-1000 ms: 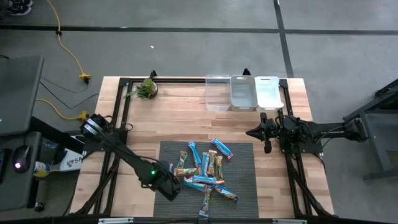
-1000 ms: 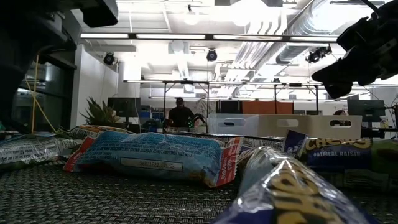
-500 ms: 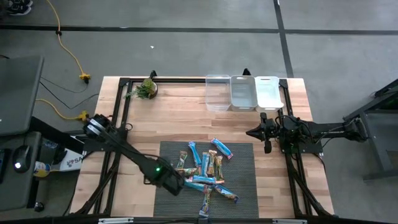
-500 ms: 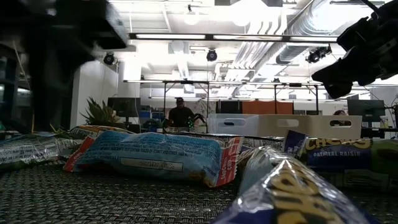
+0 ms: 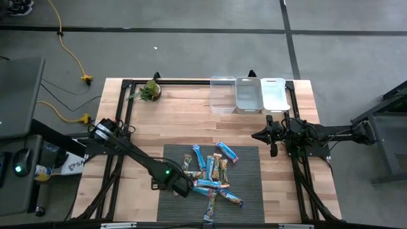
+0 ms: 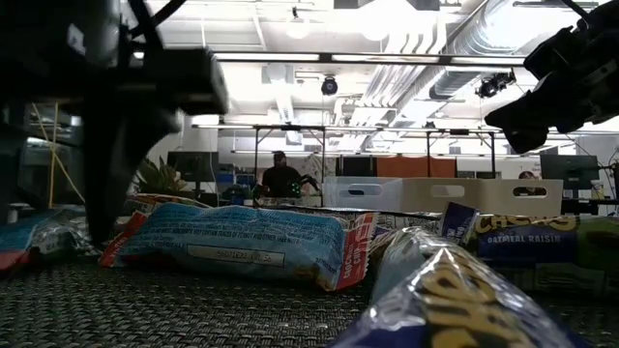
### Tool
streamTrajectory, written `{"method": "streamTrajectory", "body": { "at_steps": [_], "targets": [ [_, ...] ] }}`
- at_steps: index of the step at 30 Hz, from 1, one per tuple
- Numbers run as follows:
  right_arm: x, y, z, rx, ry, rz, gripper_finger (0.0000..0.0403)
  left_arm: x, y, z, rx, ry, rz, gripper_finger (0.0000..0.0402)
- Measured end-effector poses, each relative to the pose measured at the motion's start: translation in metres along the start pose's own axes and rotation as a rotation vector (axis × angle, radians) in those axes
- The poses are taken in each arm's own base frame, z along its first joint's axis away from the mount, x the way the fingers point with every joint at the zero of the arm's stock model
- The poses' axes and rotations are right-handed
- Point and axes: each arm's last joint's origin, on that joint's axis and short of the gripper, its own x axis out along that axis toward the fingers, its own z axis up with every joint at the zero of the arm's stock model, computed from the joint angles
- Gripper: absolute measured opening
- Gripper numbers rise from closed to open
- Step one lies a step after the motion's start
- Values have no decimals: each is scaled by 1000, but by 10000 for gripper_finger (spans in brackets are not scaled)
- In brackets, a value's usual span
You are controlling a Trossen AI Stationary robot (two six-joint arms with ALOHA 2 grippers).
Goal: Pick and place Granola Bars by type
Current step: Put the red granola bar into the transparent bin
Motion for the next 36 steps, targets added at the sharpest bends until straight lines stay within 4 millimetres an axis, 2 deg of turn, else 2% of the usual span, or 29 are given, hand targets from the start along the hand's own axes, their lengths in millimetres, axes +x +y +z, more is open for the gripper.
{"method": "streamTrajectory", "body": {
  "at_steps": [16, 30, 36],
  "targets": [
    [1, 0, -1, 0, 12, -2, 0, 12, -2, -7, 4, 48, 25, 250],
    [1, 0, -1, 0, 9, -2, 0, 19, -1, -9, 13, 62, 37, 158],
    [1, 0, -1, 0, 9, -1, 0, 12, -4, -11, 49, 47, 54, 135]
  ]
}}
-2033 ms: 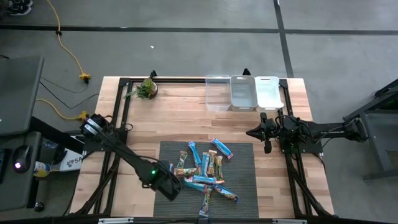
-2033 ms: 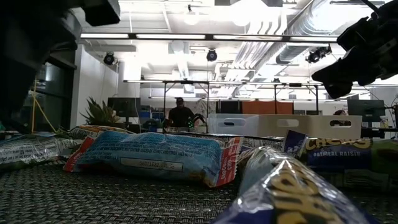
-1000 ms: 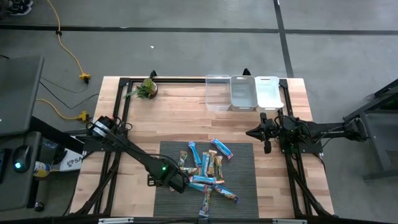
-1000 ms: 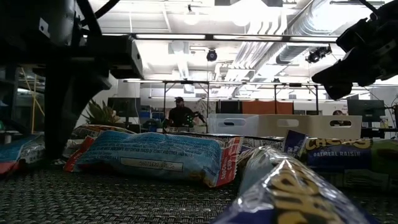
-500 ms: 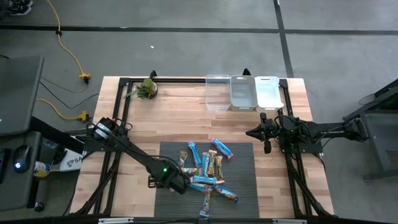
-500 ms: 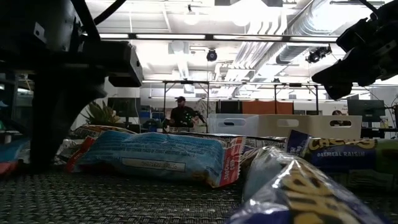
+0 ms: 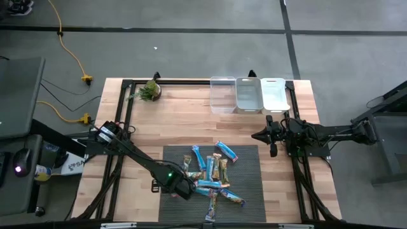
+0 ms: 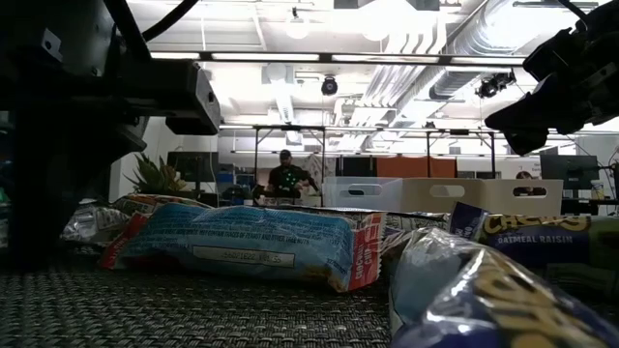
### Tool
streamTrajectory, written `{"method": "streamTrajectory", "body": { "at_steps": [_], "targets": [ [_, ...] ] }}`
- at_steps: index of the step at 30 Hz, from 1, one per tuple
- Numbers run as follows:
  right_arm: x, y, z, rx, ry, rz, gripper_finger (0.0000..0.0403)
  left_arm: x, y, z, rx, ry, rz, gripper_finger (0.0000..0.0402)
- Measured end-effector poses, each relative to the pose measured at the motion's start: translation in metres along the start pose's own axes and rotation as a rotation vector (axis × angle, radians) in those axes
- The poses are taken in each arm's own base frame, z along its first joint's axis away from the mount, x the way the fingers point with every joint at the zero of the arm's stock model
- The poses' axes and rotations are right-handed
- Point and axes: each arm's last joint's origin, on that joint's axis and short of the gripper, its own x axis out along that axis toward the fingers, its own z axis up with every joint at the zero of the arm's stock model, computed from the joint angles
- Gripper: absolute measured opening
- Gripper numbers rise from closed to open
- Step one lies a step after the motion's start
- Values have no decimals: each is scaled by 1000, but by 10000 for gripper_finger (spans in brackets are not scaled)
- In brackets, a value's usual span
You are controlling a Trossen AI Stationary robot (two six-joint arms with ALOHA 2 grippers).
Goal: Pick and place Granola Bars by type
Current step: Put the red granola bar into the transparent bin
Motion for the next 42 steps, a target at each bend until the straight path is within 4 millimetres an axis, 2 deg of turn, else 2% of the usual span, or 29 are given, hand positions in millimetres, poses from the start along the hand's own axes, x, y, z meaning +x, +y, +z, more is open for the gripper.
{"method": "streamTrajectory", "body": {
  "at_steps": [13, 19, 25, 32, 37, 42],
  "targets": [
    [0, 0, 0, 0, 0, 0, 0, -10, -2, -2, 35, -25, 26, 117],
    [0, 0, 0, 0, 0, 0, 0, -31, -13, -8, 120, -99, -59, 116],
    [0, 0, 0, 0, 0, 0, 0, -72, -29, -11, 224, -251, -155, 116],
    [0, 0, 0, 0, 0, 0, 0, -136, -65, 1, 454, -400, -351, 116],
    [0, 0, 0, 0, 0, 0, 0, -175, -93, 20, 614, -511, -501, 116],
    [0, 0, 0, 0, 0, 0, 0, -207, -121, 56, 695, -613, -624, 116]
  ]
}}
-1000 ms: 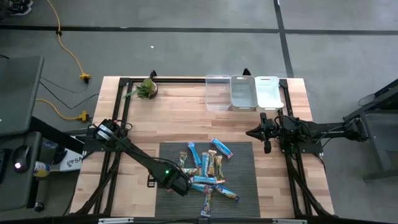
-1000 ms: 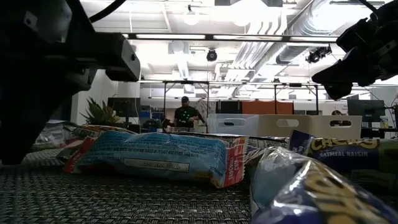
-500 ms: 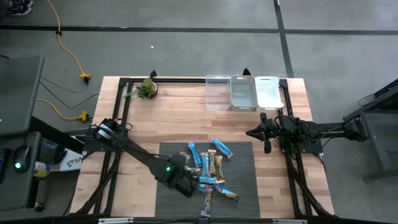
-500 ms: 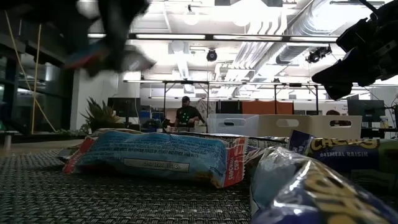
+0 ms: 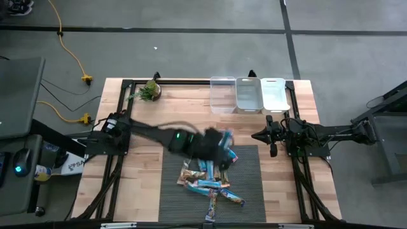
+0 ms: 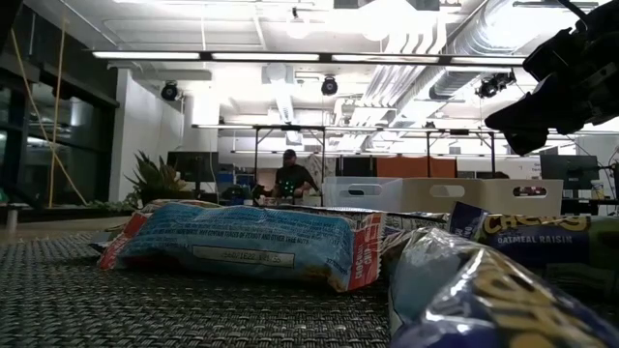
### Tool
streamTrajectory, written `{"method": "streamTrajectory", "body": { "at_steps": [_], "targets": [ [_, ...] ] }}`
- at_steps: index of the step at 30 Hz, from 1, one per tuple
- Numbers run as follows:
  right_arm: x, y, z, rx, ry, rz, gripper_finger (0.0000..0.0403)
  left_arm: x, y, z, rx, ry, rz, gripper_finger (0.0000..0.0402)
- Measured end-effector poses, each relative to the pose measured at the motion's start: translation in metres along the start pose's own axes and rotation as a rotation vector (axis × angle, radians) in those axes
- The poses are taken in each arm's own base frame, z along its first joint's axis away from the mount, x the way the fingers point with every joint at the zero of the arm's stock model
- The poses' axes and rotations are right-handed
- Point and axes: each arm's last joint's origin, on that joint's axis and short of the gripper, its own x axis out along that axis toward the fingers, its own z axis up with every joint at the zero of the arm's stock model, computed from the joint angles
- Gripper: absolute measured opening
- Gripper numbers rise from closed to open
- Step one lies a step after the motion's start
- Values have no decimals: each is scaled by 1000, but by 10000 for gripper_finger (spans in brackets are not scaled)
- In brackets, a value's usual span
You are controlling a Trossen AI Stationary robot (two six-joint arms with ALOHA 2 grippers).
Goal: Pick and place Granola Bars by type
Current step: Put the red granola bar into the transparent bin
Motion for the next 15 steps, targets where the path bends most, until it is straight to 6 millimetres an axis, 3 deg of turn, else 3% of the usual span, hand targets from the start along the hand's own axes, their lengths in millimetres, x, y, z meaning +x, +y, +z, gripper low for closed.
{"method": "streamTrajectory", "body": {
  "at_steps": [7, 15],
  "targets": [
    [0, 0, 0, 0, 0, 0, 0, 30, 38, 84, 35, -47, -111, 116],
    [0, 0, 0, 0, 0, 0, 0, 49, 124, 171, -112, -55, -107, 116]
  ]
}}
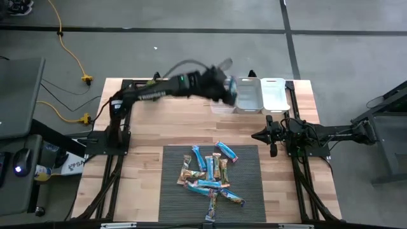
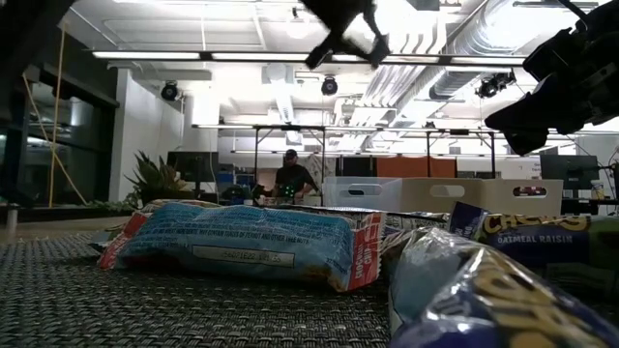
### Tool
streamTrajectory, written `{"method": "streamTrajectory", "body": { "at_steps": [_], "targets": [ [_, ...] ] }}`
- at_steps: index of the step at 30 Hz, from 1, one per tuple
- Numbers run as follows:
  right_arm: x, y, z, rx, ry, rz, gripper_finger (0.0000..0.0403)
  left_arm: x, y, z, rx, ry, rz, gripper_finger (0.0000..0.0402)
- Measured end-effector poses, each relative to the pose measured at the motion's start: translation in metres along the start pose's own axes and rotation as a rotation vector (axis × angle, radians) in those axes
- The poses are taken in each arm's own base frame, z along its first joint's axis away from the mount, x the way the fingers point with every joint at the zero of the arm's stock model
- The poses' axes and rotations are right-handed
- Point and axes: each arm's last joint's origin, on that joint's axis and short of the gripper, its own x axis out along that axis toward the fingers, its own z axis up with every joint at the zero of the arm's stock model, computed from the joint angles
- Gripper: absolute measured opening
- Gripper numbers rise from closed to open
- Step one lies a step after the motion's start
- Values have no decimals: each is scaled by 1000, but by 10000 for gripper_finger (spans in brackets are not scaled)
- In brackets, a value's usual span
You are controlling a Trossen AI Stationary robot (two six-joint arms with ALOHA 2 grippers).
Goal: Pick and place Granola Bars by type
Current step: Put the red granola bar into the transparent bin
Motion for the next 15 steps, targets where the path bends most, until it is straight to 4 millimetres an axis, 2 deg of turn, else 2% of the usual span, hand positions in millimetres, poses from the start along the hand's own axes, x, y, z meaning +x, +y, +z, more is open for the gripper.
{"method": "streamTrajectory", "body": {
  "at_steps": [4, 8, 11, 13, 15],
  "targets": [
    [0, 0, 0, 0, 0, 0, 0, -3, 39, 36, -102, 3, -6, 116],
    [0, 0, 0, 0, 0, 0, 0, 0, 71, 59, -205, 16, -3, 116],
    [0, 0, 0, 0, 0, 1, 0, 16, 89, 68, -237, 38, -48, 116],
    [0, 0, 0, 0, 0, 0, 0, 28, 102, 67, -280, 112, -68, 116],
    [0, 0, 0, 0, -1, 0, 0, 45, 108, 65, -280, 125, -96, 116]
  ]
}}
